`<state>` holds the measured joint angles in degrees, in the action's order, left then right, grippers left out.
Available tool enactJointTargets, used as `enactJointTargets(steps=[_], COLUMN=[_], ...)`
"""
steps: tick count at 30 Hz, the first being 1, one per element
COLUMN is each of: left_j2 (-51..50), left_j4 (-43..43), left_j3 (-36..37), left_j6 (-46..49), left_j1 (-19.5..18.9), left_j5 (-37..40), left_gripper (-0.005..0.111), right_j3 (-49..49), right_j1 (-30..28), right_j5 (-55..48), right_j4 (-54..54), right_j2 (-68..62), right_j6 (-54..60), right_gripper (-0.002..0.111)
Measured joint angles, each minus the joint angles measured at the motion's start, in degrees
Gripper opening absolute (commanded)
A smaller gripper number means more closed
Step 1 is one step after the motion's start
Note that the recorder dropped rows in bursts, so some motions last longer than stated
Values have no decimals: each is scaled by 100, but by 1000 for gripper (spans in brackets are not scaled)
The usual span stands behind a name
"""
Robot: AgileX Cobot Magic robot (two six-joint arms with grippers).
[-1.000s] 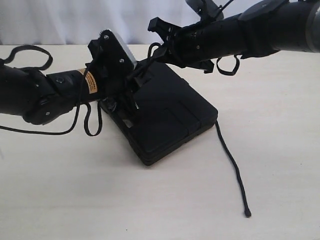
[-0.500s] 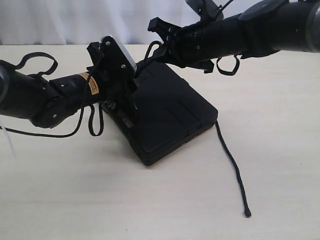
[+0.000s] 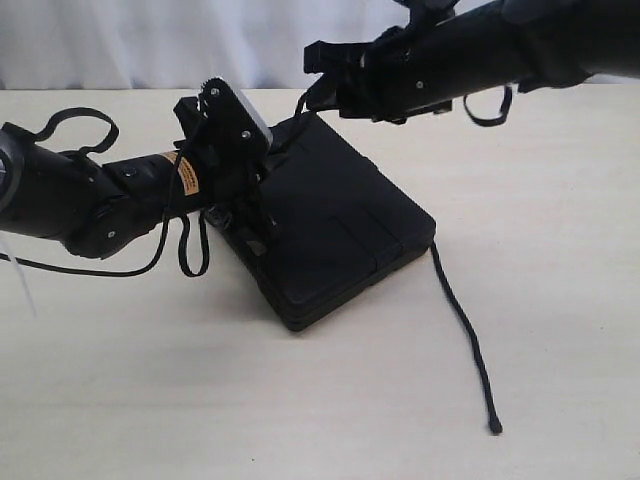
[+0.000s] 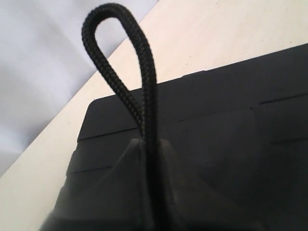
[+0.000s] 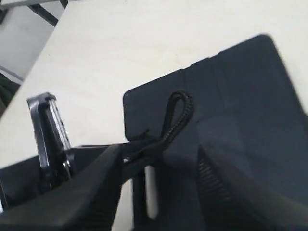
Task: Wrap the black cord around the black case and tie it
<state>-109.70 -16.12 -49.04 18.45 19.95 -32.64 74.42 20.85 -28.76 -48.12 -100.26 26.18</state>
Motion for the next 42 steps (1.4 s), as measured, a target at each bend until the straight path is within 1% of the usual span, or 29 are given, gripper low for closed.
enactJointTargets(steps=[4, 6, 8, 10, 11, 14, 16, 17, 19, 21, 24, 27, 30, 31, 32, 38, 39, 42], left_j2=[0, 0, 0, 0, 0, 0, 0, 0, 0, 0, 0, -2, -2, -2, -2, -2, -2, -2], left_j4=[-143, -347, -643, -1034, -1079, -1296, -1655, -2009, -3016, -4289, -5892, -6766, -7067, -7099, -7126, -7207, -7207, -7219], left_j3=[0, 0, 0, 0, 0, -107, -197, -249, -380, -544, -821, -1015, -1069, -1069, -1069, -1069, -1069, -1069], left_j6=[0, -32, -96, -174, -201, -428, -821, -1174, -2058, -3254, -4868, -5778, -6085, -6129, -6159, -6208, -6208, -6208], left_j1=[0, 0, 0, 0, 0, -64, -158, -222, -365, -537, -779, -956, -1047, -1056, -1056, -1056, -1056, -1056], left_j5=[121, 211, 284, 321, 321, 385, 420, 432, 420, 218, -312, -631, -761, -787, -801, -852, -852, -852], left_gripper=[0, 0, 0, 0, 0, 0, 0, 0, 0, 0, 0, 0, 0, 0, 0, 0, 0, 0], right_j3=[0, 9, 9, 9, 9, 9, 9, 9, 9, 9, 9, 9, 9, 9, 9, 9, 9, 9], right_j1=[0, 0, 0, 0, 0, 0, 0, 0, 0, 34, 195, 432, 604, 643, 654, 658, 658, 658], right_j5=[-75, -285, -590, -1116, -1248, -1378, -1302, -1212, -997, -743, -420, -193, -38, 9, 38, 87, 97, 156], right_j4=[1532, 2204, 2568, 2675, 2657, 2514, 2410, 2382, 2335, 2338, 2338, 2338, 2387, 2423, 2465, 2520, 2490, 2329], right_j2=[451, 596, 637, 646, 646, 646, 646, 646, 620, 551, 379, 220, 62, 6, -46, -164, -164, -164], right_j6=[589, 1279, 2224, 4165, 4792, 6089, 6784, 7055, 7528, 7892, 8271, 8541, 8613, 8648, 8648, 8665, 8612, 8032], right_gripper=[49, 49, 49, 49, 49, 49, 49, 49, 49, 49, 49, 49, 49, 47, 43, 8, 4, 4])
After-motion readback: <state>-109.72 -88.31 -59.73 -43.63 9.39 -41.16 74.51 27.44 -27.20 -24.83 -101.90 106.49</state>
